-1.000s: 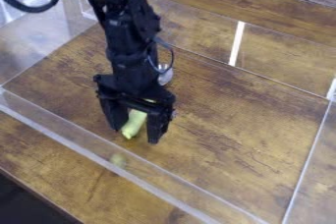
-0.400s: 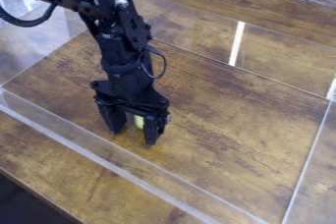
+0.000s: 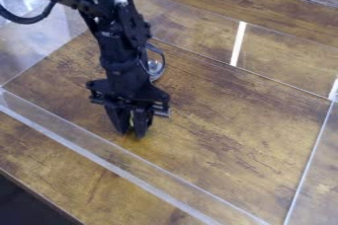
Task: Move the green spoon to the right
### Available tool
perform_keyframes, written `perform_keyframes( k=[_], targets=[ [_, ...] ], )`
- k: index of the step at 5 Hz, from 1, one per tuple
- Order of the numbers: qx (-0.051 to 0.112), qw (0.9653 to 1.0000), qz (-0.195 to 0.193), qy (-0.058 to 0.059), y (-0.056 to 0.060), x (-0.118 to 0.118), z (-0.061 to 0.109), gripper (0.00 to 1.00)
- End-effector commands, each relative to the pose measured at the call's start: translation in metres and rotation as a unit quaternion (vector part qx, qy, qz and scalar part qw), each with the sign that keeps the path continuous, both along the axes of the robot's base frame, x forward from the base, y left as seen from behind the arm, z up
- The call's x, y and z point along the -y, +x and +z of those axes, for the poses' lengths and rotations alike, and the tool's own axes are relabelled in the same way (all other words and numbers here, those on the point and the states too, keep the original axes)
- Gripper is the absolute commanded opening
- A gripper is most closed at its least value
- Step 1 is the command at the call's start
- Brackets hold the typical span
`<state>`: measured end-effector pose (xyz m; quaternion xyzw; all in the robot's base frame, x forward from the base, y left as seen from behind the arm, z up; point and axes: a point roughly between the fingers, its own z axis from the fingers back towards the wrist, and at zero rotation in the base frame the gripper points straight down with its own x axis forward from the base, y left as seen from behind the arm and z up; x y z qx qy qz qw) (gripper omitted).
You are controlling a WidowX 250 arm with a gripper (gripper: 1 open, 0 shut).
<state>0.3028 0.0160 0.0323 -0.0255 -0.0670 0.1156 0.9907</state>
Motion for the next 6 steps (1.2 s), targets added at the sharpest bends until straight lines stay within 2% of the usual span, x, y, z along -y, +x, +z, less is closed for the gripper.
perform_keyframes(
  k=[1, 3, 6],
  targets=[
    [0.051, 0.9985, 0.02, -0.003, 0.014, -0.013, 0.017, 0.0],
    [0.058, 0.9982, 0.007, -0.007, 0.025, -0.001, 0.013, 0.0],
    [0.064, 0.9957, 0.068, -0.005, 0.042, -0.007, 0.018, 0.0]
  ],
)
